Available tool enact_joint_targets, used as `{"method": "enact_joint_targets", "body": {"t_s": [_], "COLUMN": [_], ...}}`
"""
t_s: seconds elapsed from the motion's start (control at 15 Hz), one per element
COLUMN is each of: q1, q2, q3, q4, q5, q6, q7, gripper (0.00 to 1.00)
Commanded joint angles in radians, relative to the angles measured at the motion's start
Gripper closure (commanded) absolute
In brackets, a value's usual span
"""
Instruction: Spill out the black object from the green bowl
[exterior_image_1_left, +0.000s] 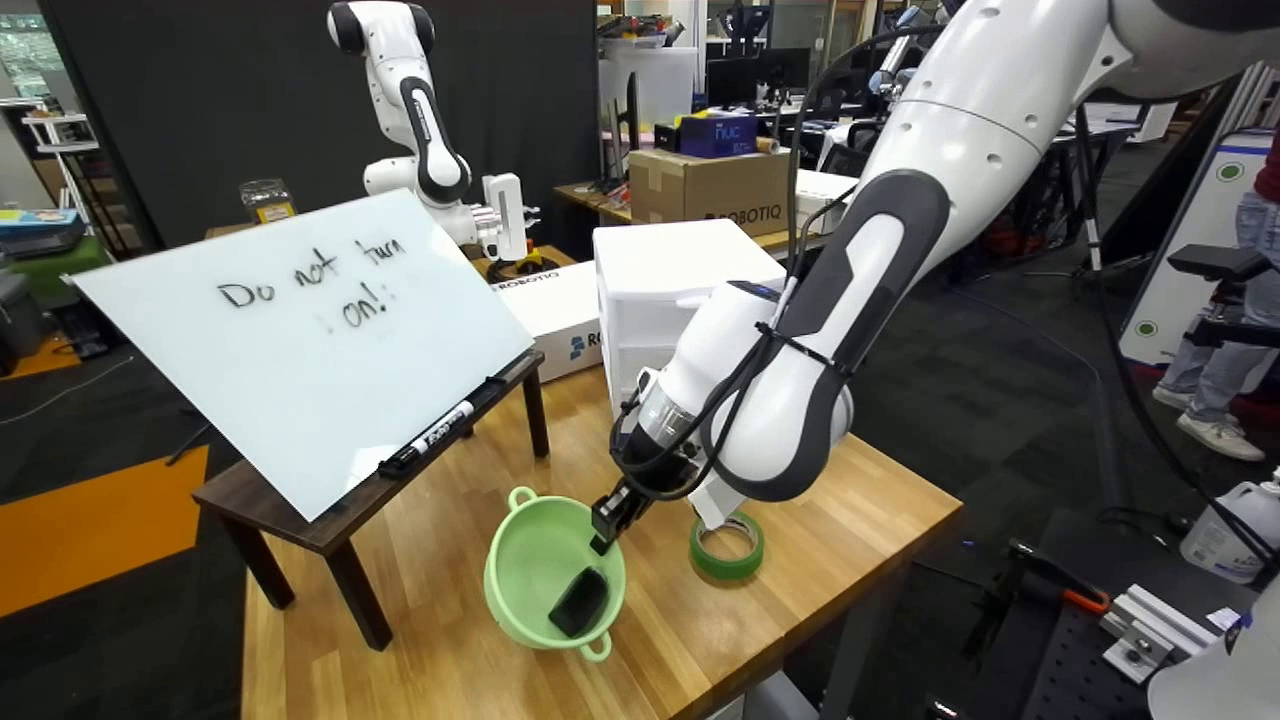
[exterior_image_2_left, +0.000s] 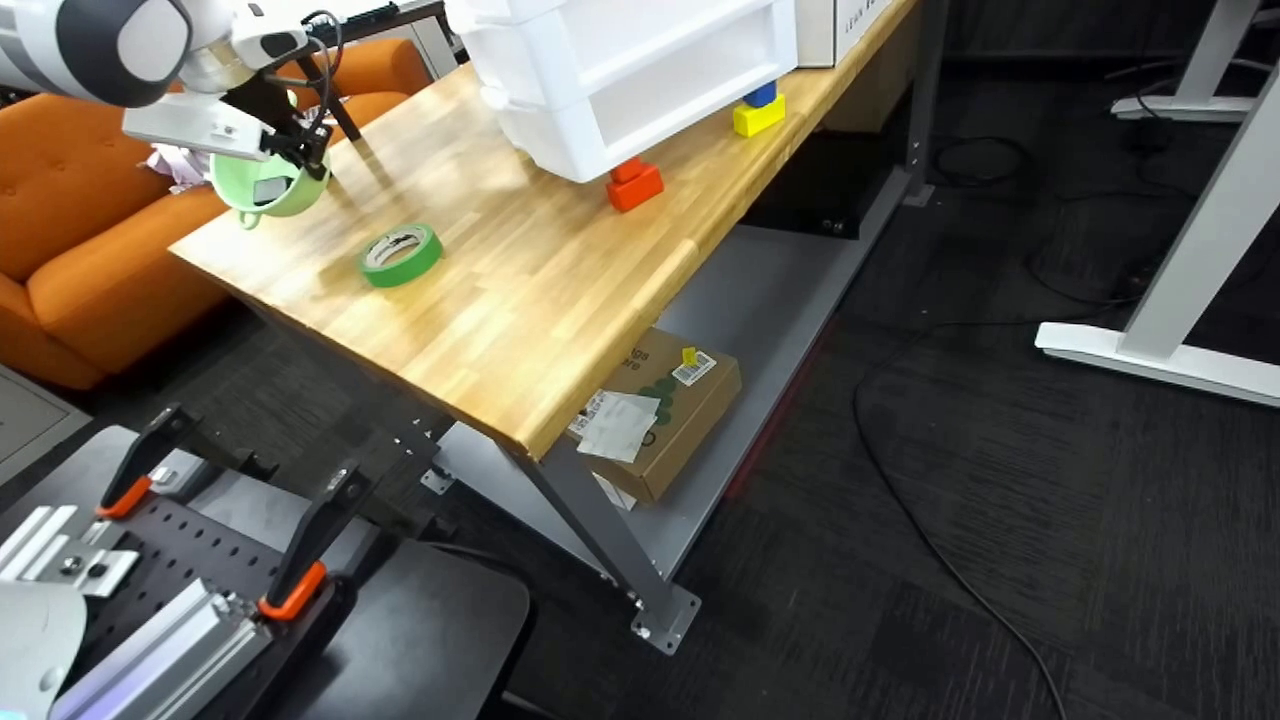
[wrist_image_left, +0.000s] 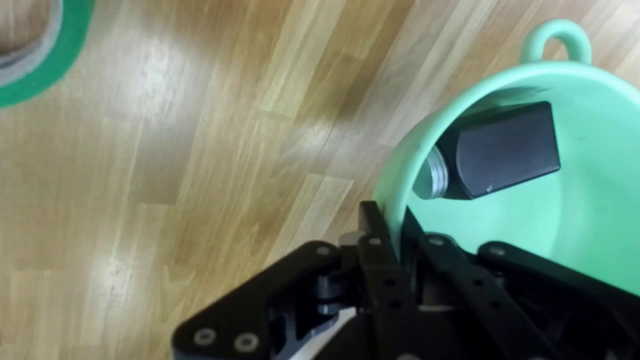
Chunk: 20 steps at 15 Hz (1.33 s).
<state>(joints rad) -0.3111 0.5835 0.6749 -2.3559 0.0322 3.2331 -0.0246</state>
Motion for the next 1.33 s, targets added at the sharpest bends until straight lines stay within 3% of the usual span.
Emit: {"method": "enact_joint_targets", "body": {"t_s": [0.0,0.4,0.73,0.8,1.0,1.07,1.27], "q1": [0.024,-0.064,-0.097,-0.132,-0.184,-0.122,-0.149], "q2": [-0.089,-0.025,0.019,-0.006,0.002,-0.004,-0.003], "q3": [-0.019,0.064,0.061,0.08,0.106,0.055,0.076], "q4": [-0.104,-0.194,-0.23,-0.205,-0.183,-0.183,-0.175], "q5": [0.058,0.039,-0.025,-0.046,-0.094,-0.073,-0.083], "q6": [0.039,0.167,0.285,0.228,0.231,0.231,0.228], "q7": [0.105,0.224,0.32,0.349,0.382,0.367,0.373], "gripper": [0.98,0.98,0.98,0.98,0.98,0.91,0.91]}}
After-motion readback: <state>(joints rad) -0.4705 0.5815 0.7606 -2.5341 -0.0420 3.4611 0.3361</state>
